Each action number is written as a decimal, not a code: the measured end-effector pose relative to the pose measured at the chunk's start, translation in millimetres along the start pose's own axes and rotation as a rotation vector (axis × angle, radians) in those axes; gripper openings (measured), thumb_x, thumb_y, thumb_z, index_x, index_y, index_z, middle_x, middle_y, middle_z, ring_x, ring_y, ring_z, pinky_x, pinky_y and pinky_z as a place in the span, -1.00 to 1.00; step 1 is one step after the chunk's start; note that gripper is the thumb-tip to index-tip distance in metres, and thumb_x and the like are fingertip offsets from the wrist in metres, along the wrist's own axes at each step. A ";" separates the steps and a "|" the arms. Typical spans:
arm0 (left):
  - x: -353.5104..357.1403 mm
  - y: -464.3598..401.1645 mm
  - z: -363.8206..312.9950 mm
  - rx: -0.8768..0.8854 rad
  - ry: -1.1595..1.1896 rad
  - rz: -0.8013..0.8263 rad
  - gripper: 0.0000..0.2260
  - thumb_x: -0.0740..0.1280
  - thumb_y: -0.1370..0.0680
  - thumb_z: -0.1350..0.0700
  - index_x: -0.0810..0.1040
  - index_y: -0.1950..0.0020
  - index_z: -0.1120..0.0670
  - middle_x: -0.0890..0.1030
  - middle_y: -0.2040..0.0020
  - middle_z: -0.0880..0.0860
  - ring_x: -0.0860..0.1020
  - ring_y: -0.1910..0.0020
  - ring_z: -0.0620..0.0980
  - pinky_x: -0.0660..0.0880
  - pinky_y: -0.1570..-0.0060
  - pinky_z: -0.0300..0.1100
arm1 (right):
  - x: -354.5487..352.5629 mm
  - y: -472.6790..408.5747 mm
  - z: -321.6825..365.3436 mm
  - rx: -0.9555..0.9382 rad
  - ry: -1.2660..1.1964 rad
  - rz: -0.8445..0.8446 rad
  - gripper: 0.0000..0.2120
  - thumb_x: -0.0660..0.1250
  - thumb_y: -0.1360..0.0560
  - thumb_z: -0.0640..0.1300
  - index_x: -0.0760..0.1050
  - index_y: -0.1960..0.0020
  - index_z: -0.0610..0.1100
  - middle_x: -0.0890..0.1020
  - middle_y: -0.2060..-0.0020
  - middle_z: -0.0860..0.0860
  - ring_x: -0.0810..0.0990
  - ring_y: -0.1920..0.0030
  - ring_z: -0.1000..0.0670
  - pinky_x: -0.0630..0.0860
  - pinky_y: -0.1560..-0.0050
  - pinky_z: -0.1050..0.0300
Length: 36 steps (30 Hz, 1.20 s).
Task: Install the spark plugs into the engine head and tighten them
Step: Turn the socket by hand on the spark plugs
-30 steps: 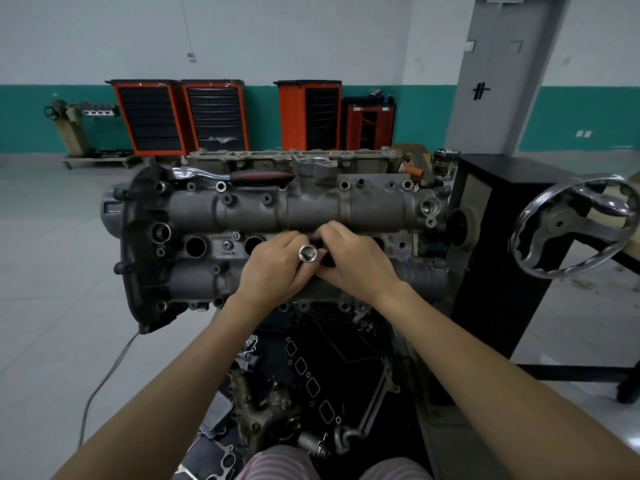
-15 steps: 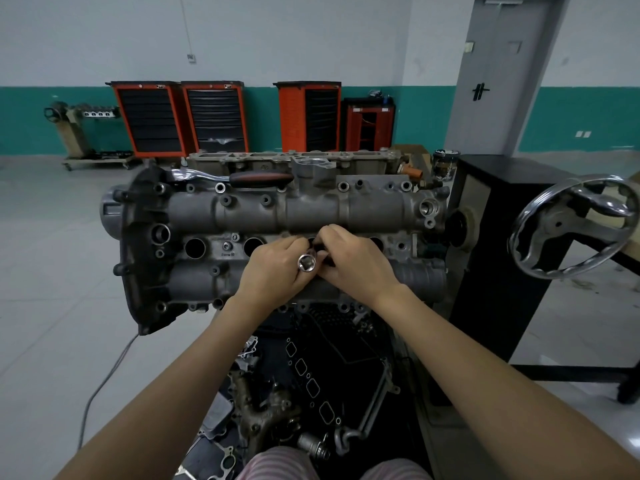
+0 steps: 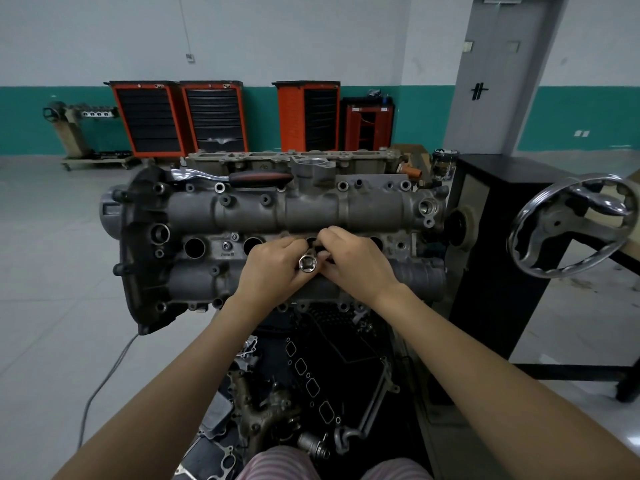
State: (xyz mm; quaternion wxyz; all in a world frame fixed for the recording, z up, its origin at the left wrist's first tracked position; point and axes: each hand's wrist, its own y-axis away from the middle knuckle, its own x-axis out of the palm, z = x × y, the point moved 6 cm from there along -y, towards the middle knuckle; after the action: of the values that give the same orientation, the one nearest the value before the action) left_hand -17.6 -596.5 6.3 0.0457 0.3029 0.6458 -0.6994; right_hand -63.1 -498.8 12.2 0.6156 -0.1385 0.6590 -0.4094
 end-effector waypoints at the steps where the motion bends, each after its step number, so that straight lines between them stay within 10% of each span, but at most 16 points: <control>1: -0.5 0.4 -0.4 0.013 0.001 -0.003 -0.43 0.06 -0.61 -0.11 0.49 0.37 0.29 0.50 0.45 0.14 0.47 0.53 0.10 0.41 0.58 -0.10 | 1.1 0.3 0.2 -0.002 0.008 0.012 -0.83 0.30 -0.47 -0.19 0.48 0.02 -0.29 0.55 0.15 -0.16 0.55 0.25 -0.22 0.48 0.35 -0.08; 5: -3.4 0.7 -2.9 -0.019 0.049 0.012 -0.64 0.13 -0.55 0.05 0.46 0.30 0.29 0.48 0.39 0.16 0.45 0.48 0.12 0.40 0.53 -0.08 | 1.8 1.1 3.5 -0.043 0.072 0.040 -0.62 0.34 -0.43 -0.16 0.46 -0.22 -0.23 0.57 0.05 -0.12 0.59 0.24 -0.18 0.52 0.38 -0.06; 9: -2.1 -1.0 -5.9 -0.029 0.043 0.055 -0.71 0.15 -0.48 0.07 0.38 0.33 0.24 0.41 0.40 0.13 0.38 0.49 0.09 0.29 0.55 -0.14 | -0.5 1.7 8.2 -0.081 0.051 0.042 -0.81 0.35 -0.41 -0.26 0.53 0.00 -0.29 0.54 0.20 -0.16 0.52 0.38 -0.18 0.48 0.49 -0.03; 14: 0.1 -0.2 -2.4 -0.018 -0.018 0.026 -0.61 0.18 -0.52 -0.01 0.41 0.38 0.25 0.43 0.46 0.11 0.39 0.54 0.07 0.27 0.56 -0.20 | -4.8 -0.2 5.8 -0.041 0.021 -0.007 -0.88 0.36 -0.42 -0.27 0.45 0.18 -0.33 0.49 0.26 -0.20 0.47 0.41 -0.21 0.37 0.50 0.06; 22: -0.2 1.2 0.4 -0.066 0.045 0.051 -0.61 0.10 -0.55 0.02 0.47 0.27 0.29 0.49 0.35 0.15 0.46 0.44 0.12 0.39 0.51 -0.06 | 0.5 0.8 4.2 -0.032 0.084 0.019 -0.69 0.35 -0.41 -0.18 0.49 -0.13 -0.25 0.57 0.09 -0.13 0.57 0.29 -0.19 0.50 0.42 -0.02; 36: -2.9 0.0 -1.9 -0.021 0.015 0.005 -0.47 0.06 -0.60 -0.14 0.38 0.35 0.25 0.42 0.41 0.13 0.37 0.55 0.07 0.28 0.61 -0.18 | -3.2 0.3 7.0 -0.034 0.024 -0.038 -0.86 0.33 -0.40 -0.27 0.43 0.21 -0.34 0.49 0.31 -0.21 0.47 0.45 -0.22 0.41 0.55 0.03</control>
State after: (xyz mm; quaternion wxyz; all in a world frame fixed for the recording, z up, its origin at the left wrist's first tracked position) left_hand -14.5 -595.7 7.7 0.0457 0.3092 0.6527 -0.6902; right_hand -55.9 -499.0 14.8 0.5973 -0.1564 0.6704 -0.4115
